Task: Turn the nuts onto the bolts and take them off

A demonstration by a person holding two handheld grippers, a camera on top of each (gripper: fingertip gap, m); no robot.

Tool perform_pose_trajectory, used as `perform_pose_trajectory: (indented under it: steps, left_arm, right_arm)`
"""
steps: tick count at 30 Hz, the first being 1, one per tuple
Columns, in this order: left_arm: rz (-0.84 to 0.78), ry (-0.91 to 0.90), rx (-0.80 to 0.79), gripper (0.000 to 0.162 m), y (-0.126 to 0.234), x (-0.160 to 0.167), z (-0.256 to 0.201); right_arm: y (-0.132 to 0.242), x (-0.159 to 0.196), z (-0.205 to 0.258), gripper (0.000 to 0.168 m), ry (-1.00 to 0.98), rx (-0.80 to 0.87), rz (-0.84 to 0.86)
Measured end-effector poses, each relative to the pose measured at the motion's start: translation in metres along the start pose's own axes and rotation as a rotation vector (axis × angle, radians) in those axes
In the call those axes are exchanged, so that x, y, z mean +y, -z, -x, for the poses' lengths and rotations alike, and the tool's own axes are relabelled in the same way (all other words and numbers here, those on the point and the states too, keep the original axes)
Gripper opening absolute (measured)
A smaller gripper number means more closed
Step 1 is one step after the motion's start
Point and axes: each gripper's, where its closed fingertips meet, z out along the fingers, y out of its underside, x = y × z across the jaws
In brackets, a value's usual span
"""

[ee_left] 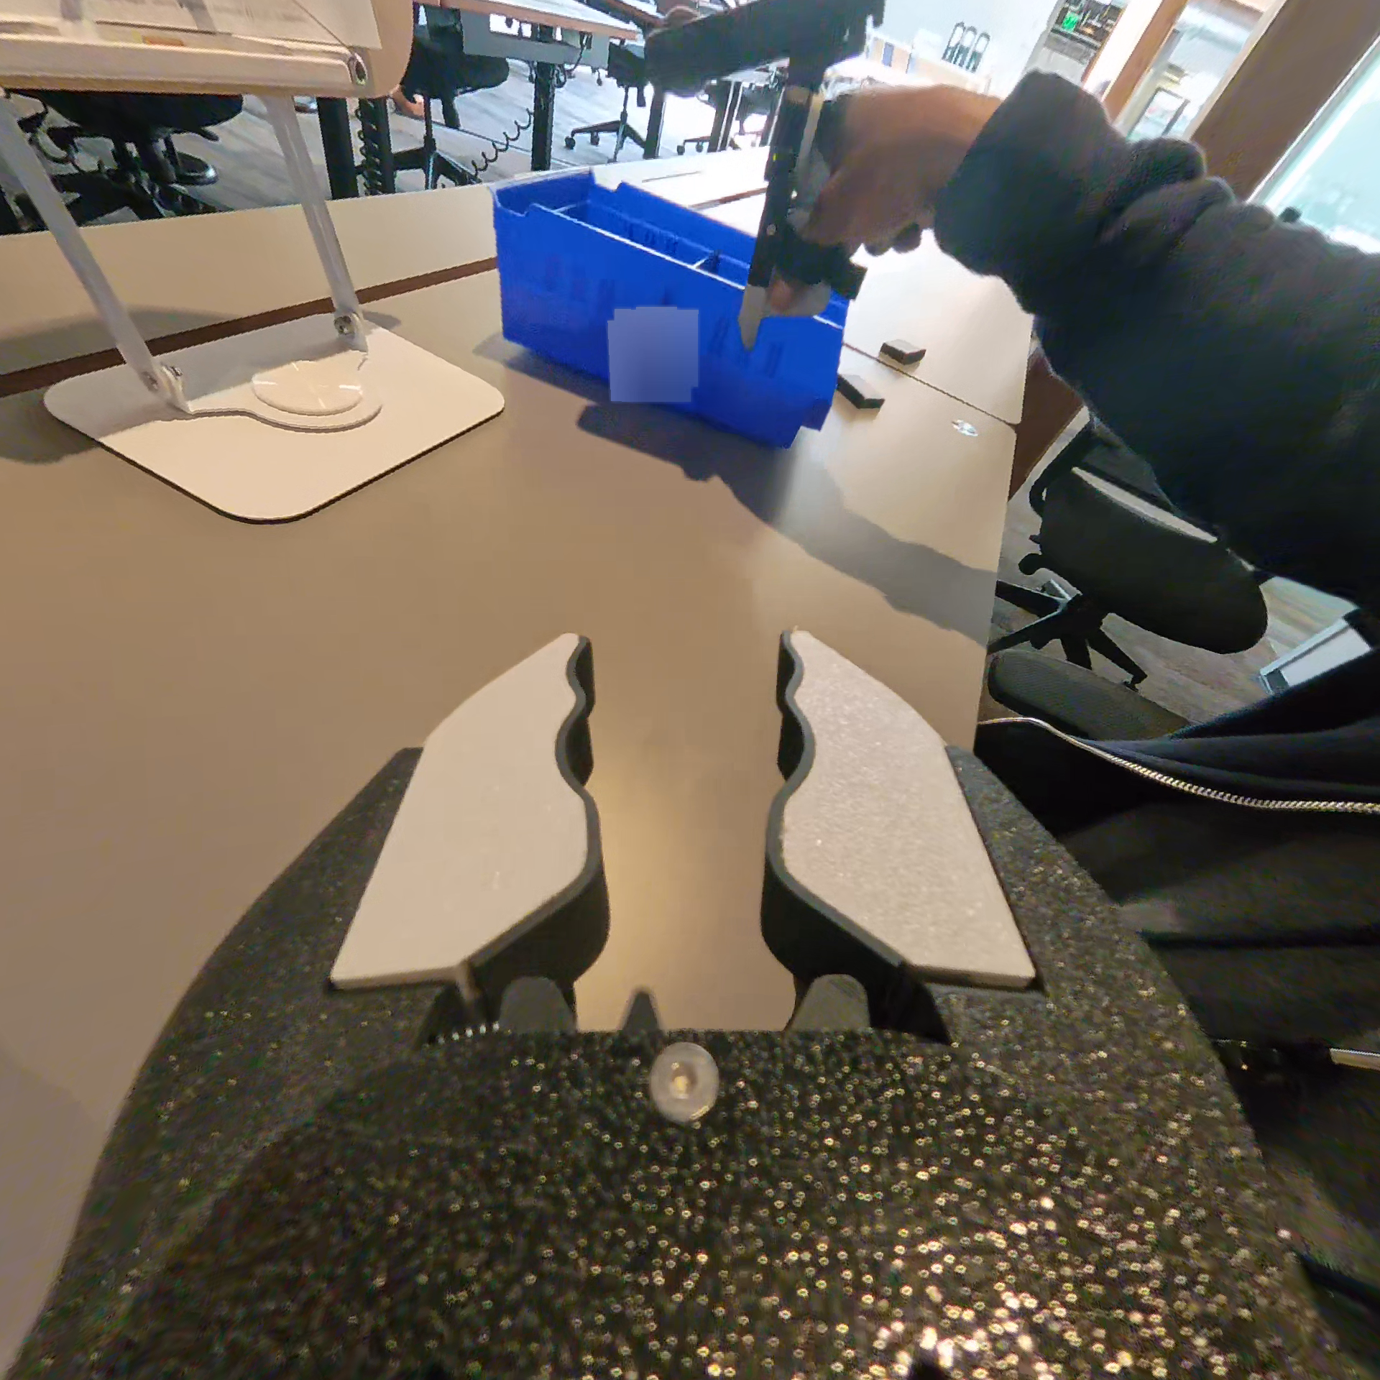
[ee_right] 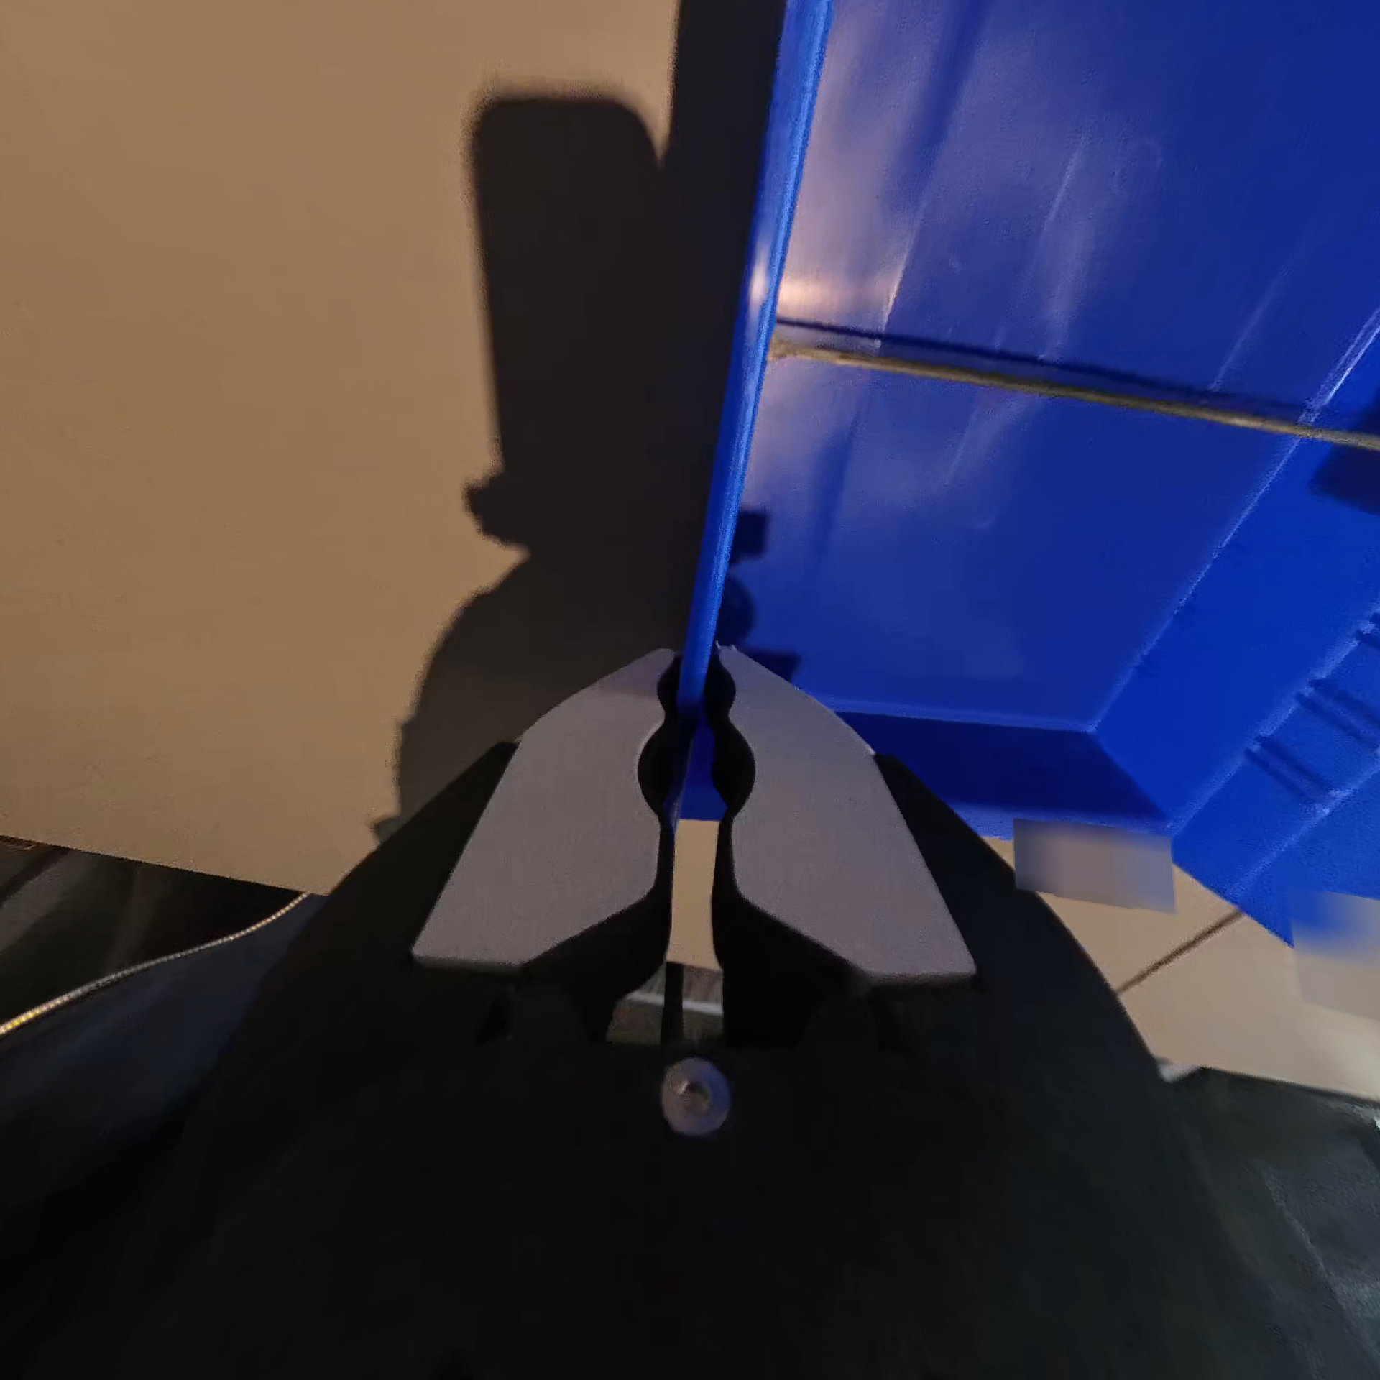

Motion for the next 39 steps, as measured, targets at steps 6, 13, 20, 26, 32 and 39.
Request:
perform_pose_trajectory:
  steps: [6, 13, 20, 26, 32, 39]
  left_arm:
    - [0.003, -0.004, 0.004, 0.047, 0.007, 0.003, -0.005]
    - [0.010, -0.008, 0.010, 0.047, 0.002, 0.000, -0.014]
    - [0.025, -0.069, 0.036, 0.047, -0.026, -0.010, -0.031]
    - [0.053, -0.065, 0.054, 0.046, -0.061, -0.014, -0.038]
    - [0.080, -0.067, 0.083, 0.046, -0.096, -0.019, -0.043]
    - [0.104, -0.070, 0.121, 0.046, -0.122, -0.021, -0.046]
  right_arm:
    - [0.016, -0.003, 0.026, 0.015, 0.045, -0.113, -0.164]
    - [0.079, 0.019, -0.046, 0.053, -0.008, 0.000, -0.428]
    - [0.051, 0.061, -0.173, 0.058, -0.137, 0.019, -0.342]
    - [0.022, 0.049, -0.187, 0.059, -0.024, -0.017, -0.330]
    - [-0.001, 0.036, -0.182, 0.038, 0.050, -0.072, -0.247]
    - [-0.008, 0.036, -0.170, 0.002, 0.017, -0.140, -0.227]
